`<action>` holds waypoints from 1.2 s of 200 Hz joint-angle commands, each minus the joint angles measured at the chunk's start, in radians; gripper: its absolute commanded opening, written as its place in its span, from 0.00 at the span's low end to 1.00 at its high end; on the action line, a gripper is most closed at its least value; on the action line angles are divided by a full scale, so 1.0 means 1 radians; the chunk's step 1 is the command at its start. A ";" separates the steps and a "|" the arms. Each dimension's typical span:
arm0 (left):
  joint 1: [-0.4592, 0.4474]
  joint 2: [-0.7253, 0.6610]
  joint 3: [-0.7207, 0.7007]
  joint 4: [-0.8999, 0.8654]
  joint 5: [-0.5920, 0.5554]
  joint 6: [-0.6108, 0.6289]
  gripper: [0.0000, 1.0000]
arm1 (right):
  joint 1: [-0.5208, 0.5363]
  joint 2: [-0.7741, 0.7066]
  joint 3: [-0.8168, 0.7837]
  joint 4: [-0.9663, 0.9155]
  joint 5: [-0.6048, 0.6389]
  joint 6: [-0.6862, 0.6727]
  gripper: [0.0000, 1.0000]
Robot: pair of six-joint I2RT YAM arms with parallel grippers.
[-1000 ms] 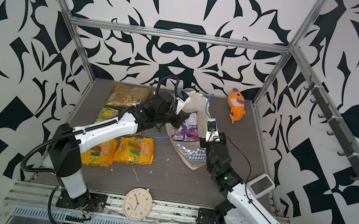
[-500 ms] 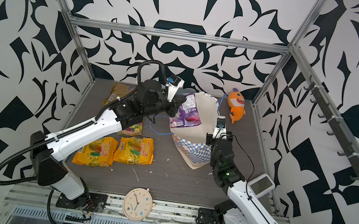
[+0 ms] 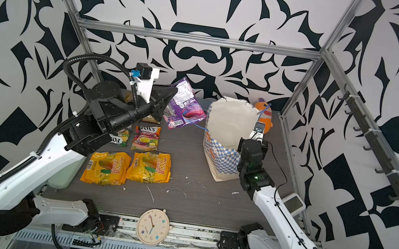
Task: Take the snacks out of the paper bag
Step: Place the paper bag at the top-right of the table.
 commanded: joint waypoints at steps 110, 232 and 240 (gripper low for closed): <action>0.206 -0.004 -0.401 0.072 0.081 -0.105 0.00 | -0.156 0.202 0.283 0.019 -0.176 0.174 0.00; 0.214 0.038 -0.434 0.127 0.084 -0.106 0.00 | -0.189 0.123 0.169 0.169 -0.308 0.247 0.00; 0.215 0.041 -0.432 0.128 0.082 -0.106 0.00 | -0.192 0.130 0.172 0.170 -0.279 0.247 0.00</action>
